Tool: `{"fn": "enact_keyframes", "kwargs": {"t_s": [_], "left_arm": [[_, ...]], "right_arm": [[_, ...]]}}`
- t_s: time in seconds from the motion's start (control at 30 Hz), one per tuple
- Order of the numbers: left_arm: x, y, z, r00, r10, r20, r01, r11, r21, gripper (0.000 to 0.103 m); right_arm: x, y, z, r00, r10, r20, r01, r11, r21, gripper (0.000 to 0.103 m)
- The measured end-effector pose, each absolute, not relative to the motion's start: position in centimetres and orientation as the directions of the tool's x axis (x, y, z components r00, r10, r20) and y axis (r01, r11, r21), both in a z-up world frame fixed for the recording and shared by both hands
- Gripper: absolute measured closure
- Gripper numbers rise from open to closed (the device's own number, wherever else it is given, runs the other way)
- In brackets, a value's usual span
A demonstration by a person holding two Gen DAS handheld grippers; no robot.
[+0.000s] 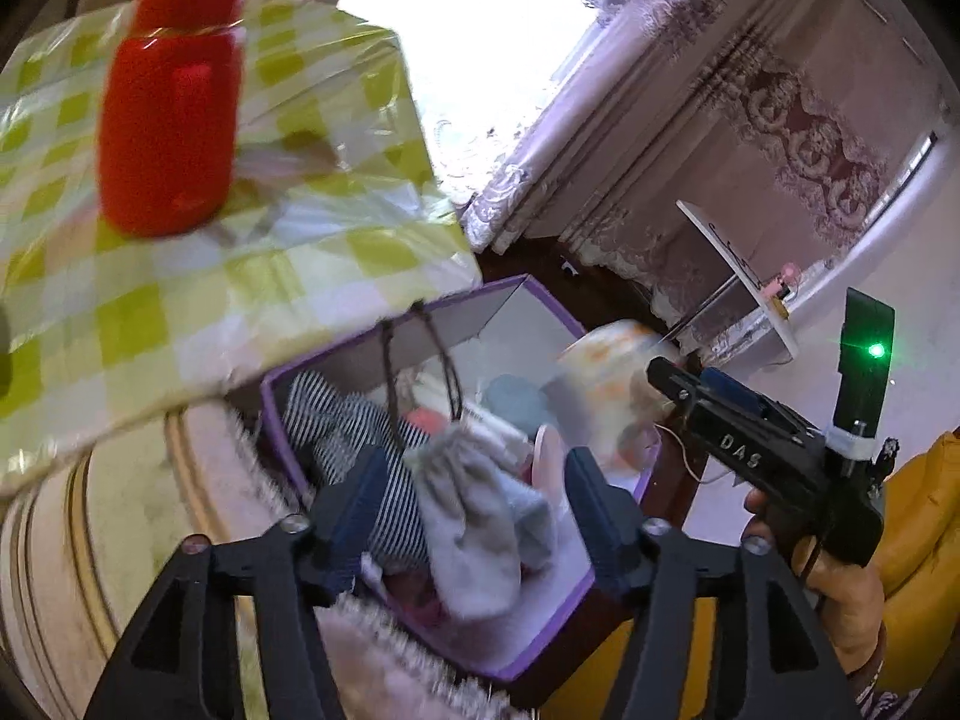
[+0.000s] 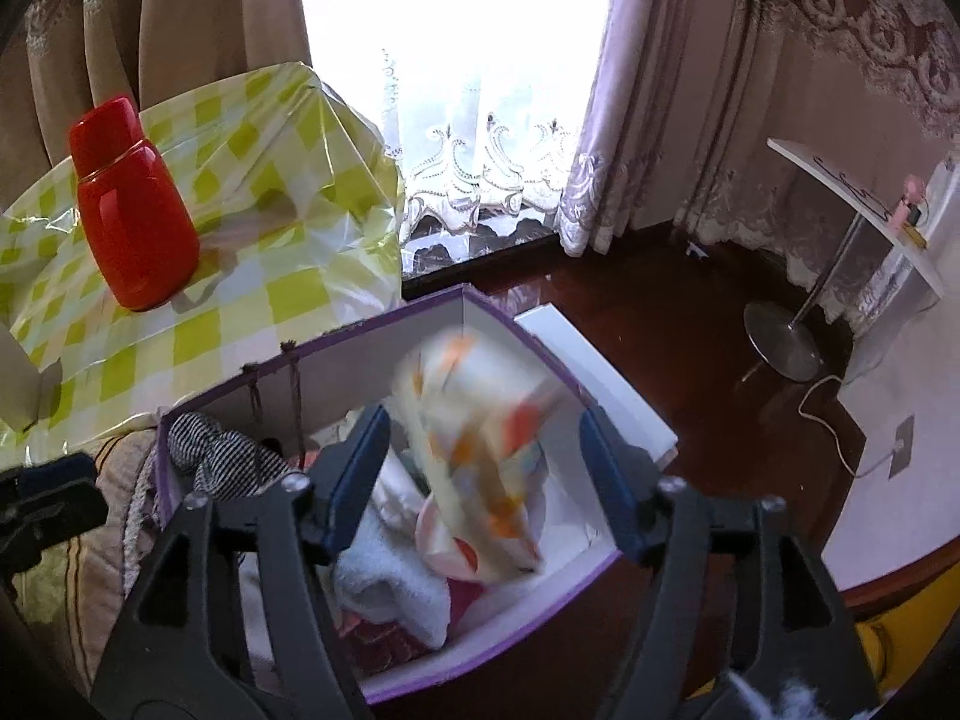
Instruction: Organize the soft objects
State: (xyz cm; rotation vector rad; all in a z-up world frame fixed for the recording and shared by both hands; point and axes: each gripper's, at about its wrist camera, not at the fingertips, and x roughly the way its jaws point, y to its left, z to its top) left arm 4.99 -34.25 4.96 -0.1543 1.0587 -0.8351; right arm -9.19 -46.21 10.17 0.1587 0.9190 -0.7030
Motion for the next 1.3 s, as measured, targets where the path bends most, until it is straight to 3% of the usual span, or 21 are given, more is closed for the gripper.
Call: {"fn": "enact_keyframes", "kwargs": {"t_s": [0.1, 0.2, 0.37, 0.77, 1.3], "left_arm": [[4.0, -32.5, 4.1, 0.202, -0.678, -0.706, 0.494, 0.693, -0.525, 0.035], [3.2, -31.2, 2.9, 0.179, -0.675, -0.716, 0.446, 0.704, -0.552, 0.021], [2.1, -31.9, 2.5, 0.198, -0.622, -0.757, 0.478, 0.736, -0.48, 0.021], [1.9, -32.2, 2.2, 0.194, -0.627, -0.755, 0.494, 0.727, -0.477, 0.014], [1.7, -32.0, 2.1, 0.196, -0.63, -0.752, 0.494, 0.726, -0.479, 0.014]], "right_arm": [[-10.2, -45.0, 10.2, 0.39, -0.458, -0.798, 0.619, 0.772, -0.141, 0.03], [-11.5, -43.3, 10.4, 0.382, -0.47, -0.796, 0.606, 0.777, -0.168, 0.03], [-13.1, -41.2, 10.6, 0.383, -0.502, -0.775, 0.594, 0.777, -0.21, 0.03], [-13.2, -40.8, 10.3, 0.388, -0.516, -0.764, 0.579, 0.781, -0.234, 0.03], [-13.1, -40.8, 9.7, 0.385, -0.502, -0.774, 0.569, 0.79, -0.229, 0.03]]}}
